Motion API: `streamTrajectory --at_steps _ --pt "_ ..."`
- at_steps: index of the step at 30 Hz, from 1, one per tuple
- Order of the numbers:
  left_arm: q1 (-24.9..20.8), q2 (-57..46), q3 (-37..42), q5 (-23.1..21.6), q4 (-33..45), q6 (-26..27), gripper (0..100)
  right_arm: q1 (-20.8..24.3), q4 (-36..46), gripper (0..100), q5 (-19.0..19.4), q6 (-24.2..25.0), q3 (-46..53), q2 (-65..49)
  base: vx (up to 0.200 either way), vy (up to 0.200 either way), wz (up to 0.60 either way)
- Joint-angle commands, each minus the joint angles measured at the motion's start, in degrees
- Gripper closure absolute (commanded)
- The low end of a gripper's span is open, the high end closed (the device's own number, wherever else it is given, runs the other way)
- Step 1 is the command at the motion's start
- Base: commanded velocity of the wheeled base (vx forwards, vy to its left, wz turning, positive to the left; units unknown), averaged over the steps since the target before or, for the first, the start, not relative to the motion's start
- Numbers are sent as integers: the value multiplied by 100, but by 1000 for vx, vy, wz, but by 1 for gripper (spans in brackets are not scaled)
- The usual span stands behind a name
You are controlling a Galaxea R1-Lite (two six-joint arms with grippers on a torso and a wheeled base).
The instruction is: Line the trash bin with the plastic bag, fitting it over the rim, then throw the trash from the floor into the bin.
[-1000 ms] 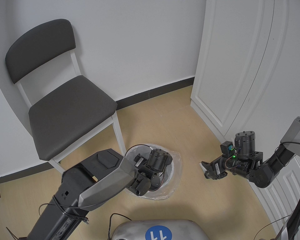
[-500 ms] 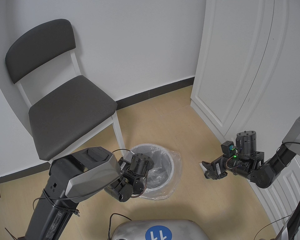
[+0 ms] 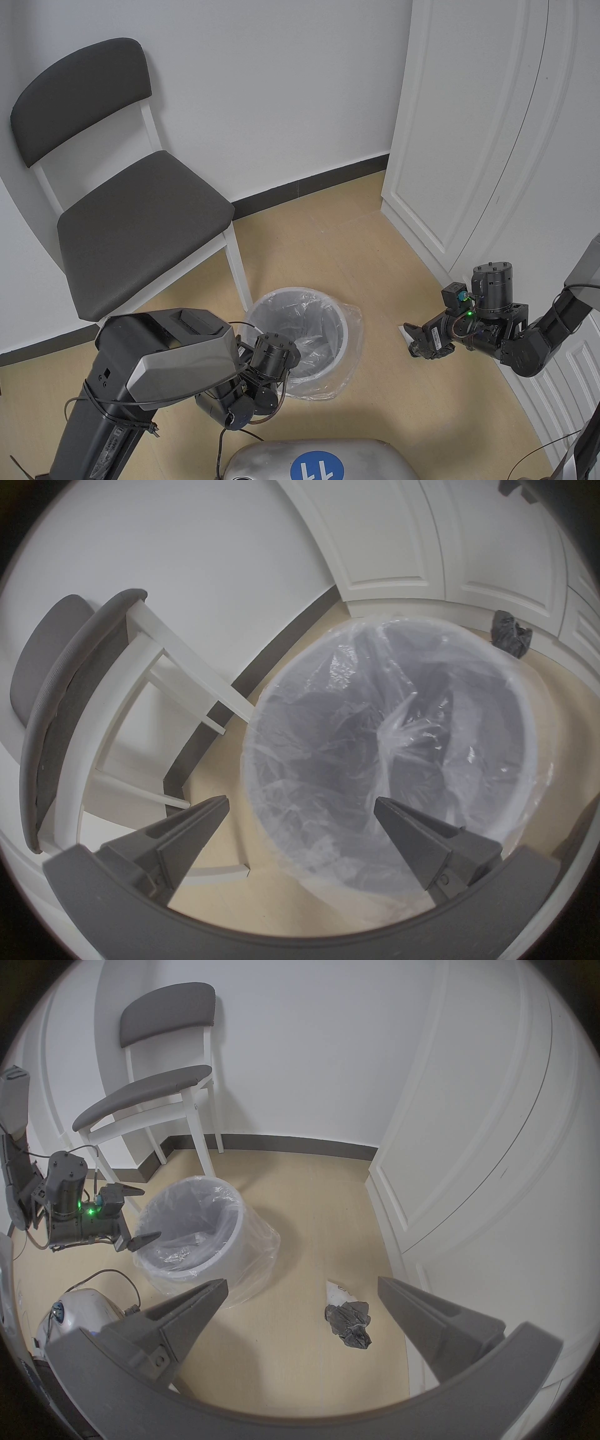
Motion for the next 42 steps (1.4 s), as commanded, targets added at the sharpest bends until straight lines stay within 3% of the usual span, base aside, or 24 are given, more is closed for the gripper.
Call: streamTrajectory --at_steps 1,11,16,19,23,31,42 --pt "-68 -110 206 -13 22 13 0 2 -3 0 -1 -6 14 4 0 0 0" --pt "-6 -383 250 -13 -259 -66 0 46 -20 0 17 -6 23 -22 0 0 0" --pt "-33 -1024 768 -13 -549 -137 0 2 -627 0 122 -94 295 -163 0 0 0" --pt "-120 -1903 1533 -13 -909 -304 0 -156 -952 0 219 -296 462 -374 0 0 0" --pt "-243 -2905 2166 -30 -1120 -313 0 -323 -855 0 219 -296 480 -690 0 0 0" --pt "-709 -4206 2702 -65 -1120 -330 0 -543 -583 0 210 -287 708 -1332 0 0 0" --pt "-762 -5454 3722 -109 -1173 -1121 0 -552 -196 0 228 -50 612 -1578 0 0 0"
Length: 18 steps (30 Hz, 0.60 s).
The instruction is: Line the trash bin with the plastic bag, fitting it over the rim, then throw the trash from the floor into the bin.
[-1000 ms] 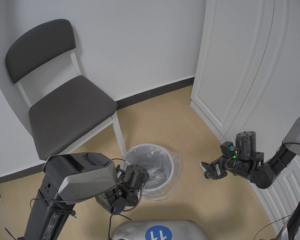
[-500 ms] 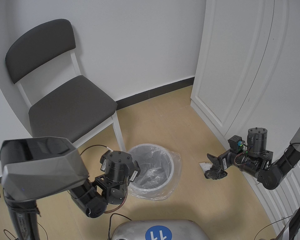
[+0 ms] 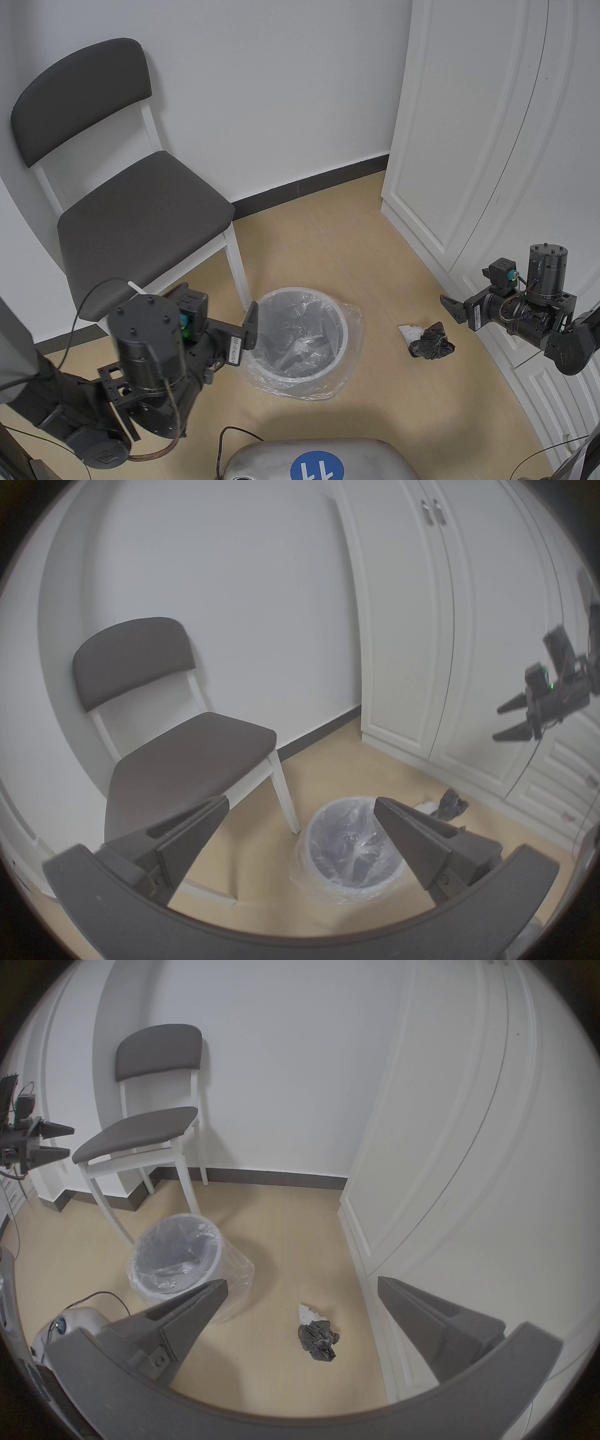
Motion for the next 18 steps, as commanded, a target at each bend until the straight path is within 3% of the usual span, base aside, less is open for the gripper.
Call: streamTrajectory --at_steps 1,3,4,5,8,11,18 --pt "14 -1065 459 -93 -26 -396 0 -30 555 0 12 334 -373 -95 0 0 0" --pt "93 -1285 573 -287 -17 -440 0 -57 1346 0 12 774 -847 19 0 0 0" --pt "93 -1285 573 -287 -17 -440 0 -57 1346 0 12 774 -847 19 0 0 0" --pt "146 -1505 714 -392 -17 -448 0 -57 2252 0 12 1380 -1445 247 0 0 0" --pt "216 -1654 819 -471 -17 -554 0 -188 3192 0 12 1943 -2174 766 0 0 0" --pt "251 -1795 854 -489 -17 -563 0 -514 3667 0 12 2031 -2702 1478 0 0 0" --pt "234 -1979 934 -480 -17 -510 0 -918 3737 0 161 1837 -3141 2462 0 0 0"
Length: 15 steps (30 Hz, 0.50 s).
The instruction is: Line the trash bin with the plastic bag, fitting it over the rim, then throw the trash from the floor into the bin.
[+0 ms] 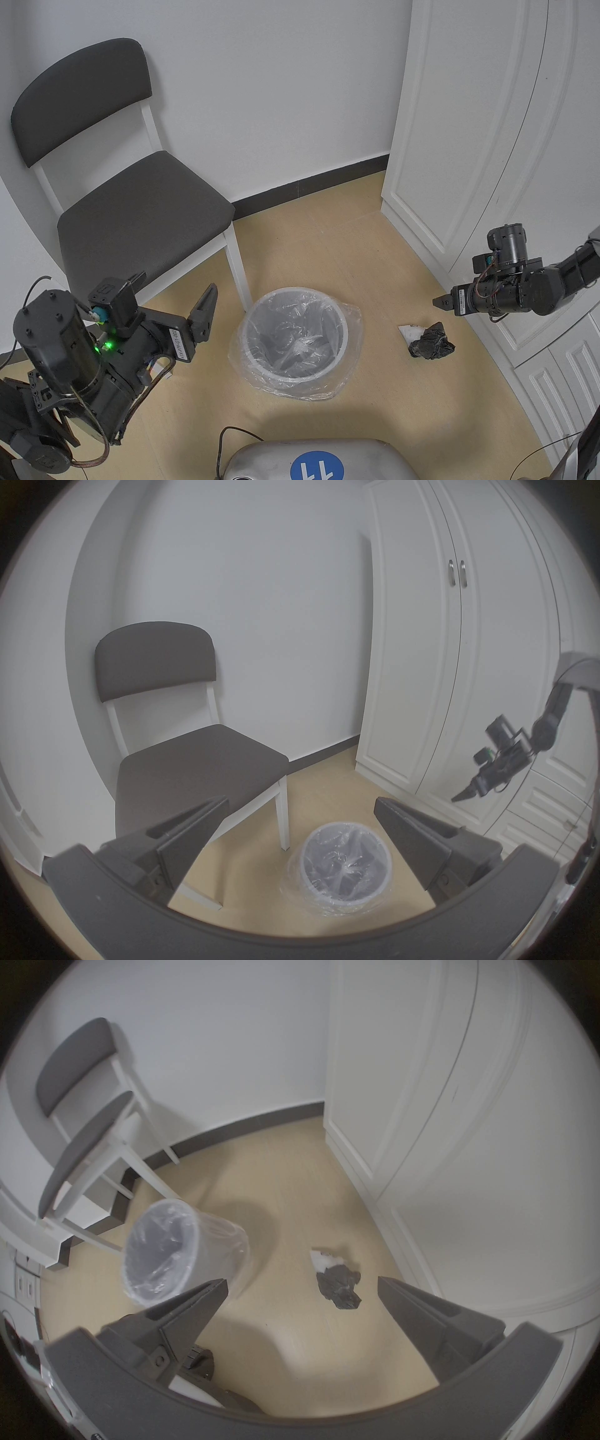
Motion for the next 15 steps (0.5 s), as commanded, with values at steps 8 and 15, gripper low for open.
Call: streamTrajectory --at_steps 8,15 --pt "68 -632 729 -21 -39 -108 0 -678 251 0 212 58 -1002 2292 0 0 0" --pt "165 -720 888 -12 -259 -204 0 -713 243 0 537 129 -1336 2846 0 0 0"
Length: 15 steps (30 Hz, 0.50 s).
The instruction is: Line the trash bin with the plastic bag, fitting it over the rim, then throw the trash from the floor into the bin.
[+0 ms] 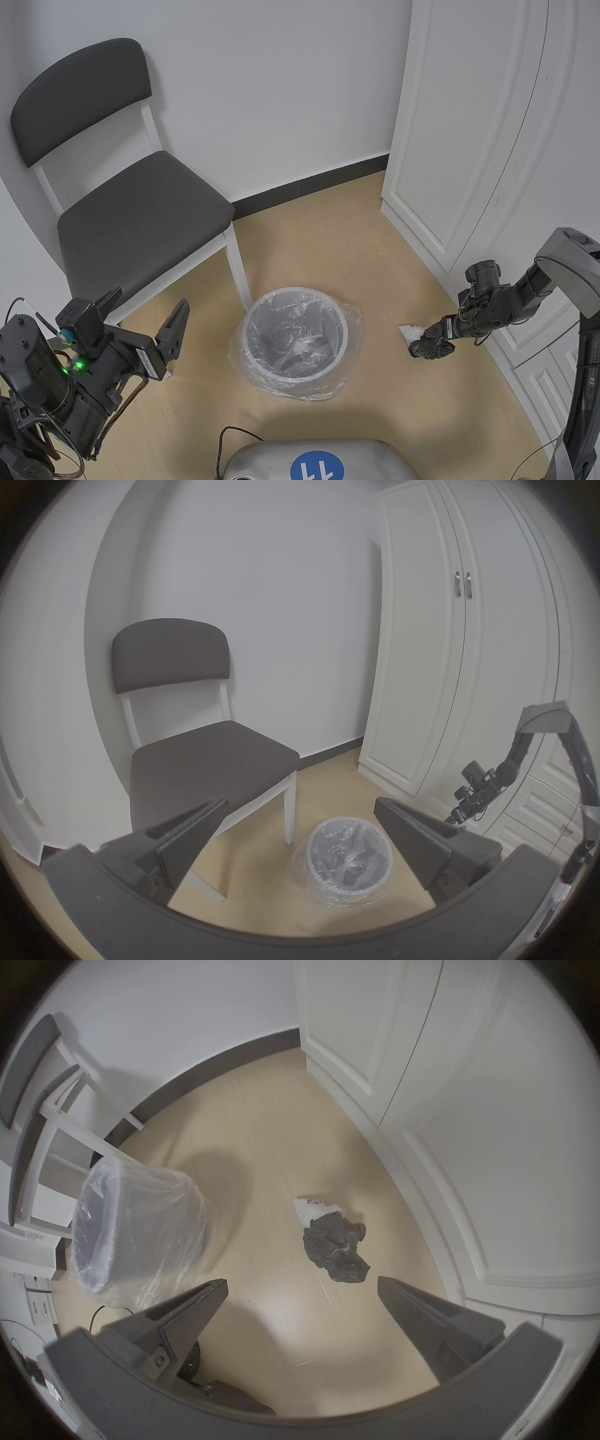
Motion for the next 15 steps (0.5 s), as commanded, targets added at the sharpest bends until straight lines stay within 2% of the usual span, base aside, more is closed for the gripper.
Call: streamTrajectory --at_steps 1,11,15 --pt "118 -108 130 1 -48 -21 0 -55 -7 0 8 90 -335 771 0 0 0" --pt "127 -72 147 -8 -39 -30 0 -310 -7 0 -115 239 -950 1342 0 0 0" --pt "127 -55 147 -16 -39 -21 0 -319 89 0 -53 600 -1433 1509 0 0 0"
